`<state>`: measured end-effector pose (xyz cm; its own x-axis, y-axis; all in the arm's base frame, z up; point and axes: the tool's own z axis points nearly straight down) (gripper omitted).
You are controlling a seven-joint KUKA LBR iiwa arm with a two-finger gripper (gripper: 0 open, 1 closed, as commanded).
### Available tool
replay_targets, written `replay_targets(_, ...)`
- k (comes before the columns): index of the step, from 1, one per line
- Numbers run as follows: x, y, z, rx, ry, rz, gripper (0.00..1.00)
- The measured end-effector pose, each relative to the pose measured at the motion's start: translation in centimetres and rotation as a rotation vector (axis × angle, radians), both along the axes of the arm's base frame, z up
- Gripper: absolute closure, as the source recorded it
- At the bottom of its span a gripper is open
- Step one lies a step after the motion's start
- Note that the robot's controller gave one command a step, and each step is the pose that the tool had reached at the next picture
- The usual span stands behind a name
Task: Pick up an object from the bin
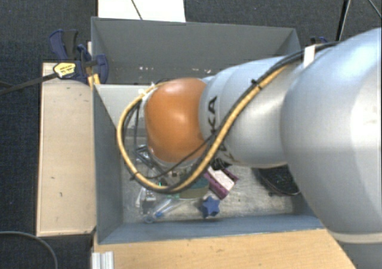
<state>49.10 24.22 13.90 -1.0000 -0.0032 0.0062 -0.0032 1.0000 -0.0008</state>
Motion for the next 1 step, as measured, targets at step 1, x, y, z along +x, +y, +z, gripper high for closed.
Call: replay_targets(1,-0.64,-6.99,-5.89,0.0,-0.006,0.238,0.0)
